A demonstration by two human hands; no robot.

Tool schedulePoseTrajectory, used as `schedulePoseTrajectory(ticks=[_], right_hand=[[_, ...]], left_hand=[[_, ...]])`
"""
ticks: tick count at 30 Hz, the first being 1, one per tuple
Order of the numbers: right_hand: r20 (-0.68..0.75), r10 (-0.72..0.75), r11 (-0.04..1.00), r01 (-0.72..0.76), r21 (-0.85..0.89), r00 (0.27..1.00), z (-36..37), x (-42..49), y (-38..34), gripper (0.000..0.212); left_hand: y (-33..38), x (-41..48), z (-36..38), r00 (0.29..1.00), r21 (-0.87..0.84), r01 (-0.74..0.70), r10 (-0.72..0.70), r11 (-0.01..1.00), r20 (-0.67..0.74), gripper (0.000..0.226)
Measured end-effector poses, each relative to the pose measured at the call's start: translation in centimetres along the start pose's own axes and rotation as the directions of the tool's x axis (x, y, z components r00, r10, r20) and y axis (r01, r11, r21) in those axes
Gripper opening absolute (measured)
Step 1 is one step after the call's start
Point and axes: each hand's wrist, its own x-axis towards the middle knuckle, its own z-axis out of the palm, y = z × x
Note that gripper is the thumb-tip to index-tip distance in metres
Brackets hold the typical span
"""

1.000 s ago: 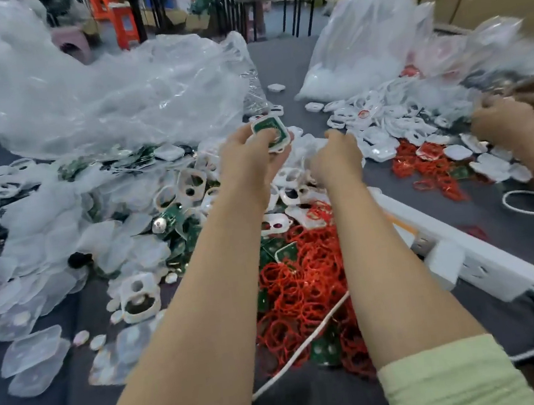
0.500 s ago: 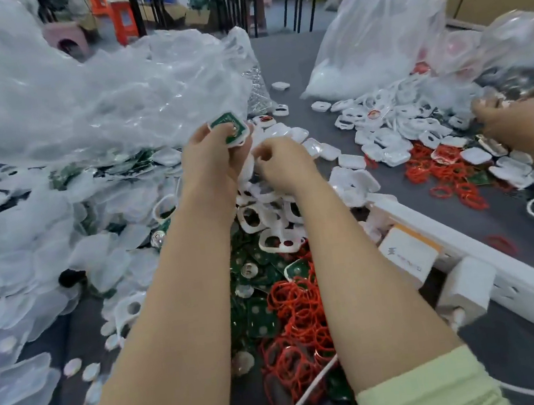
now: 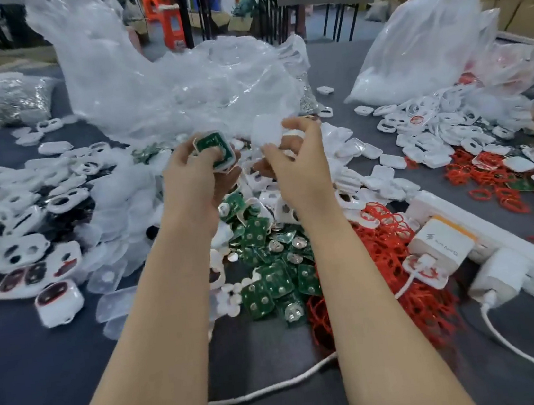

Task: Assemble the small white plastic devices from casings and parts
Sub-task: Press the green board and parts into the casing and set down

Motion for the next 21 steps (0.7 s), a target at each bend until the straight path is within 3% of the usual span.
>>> schedulePoseTrajectory(ticks=[4,12,16,21], right_hand=[[0.126,0.075,0.990,-0.089,0.109,0.989,2.0,-1.9,0.8,0.047],[0.195,0.198,0.939,-0.243,0.242,0.961,4.6,-5.0,2.7,0.011],[0.221,0.238,0.913,-0.296,0.283,0.946,4.5,-4.8,3.0,0.010],[0.232,0.231,0.939,-0.279,0.202,0.945,4.5,-4.4,3.4,0.015]], left_hand=[[-0.1,-1.9,-3.9,0.998,0.059,-0.037,0.039,0.998,-0.043,0.026],[-1.4,-3.0,-8.2,0.997,0.210,-0.082,0.083,0.974,0.000,0.024],[-1.8,-2.5,-8.5,0.998,0.196,-0.064,0.059,0.979,0.032,0.024],[-2.2,-2.2,-8.5,0.998,0.194,-0.041,0.030,0.980,0.057,0.026]])
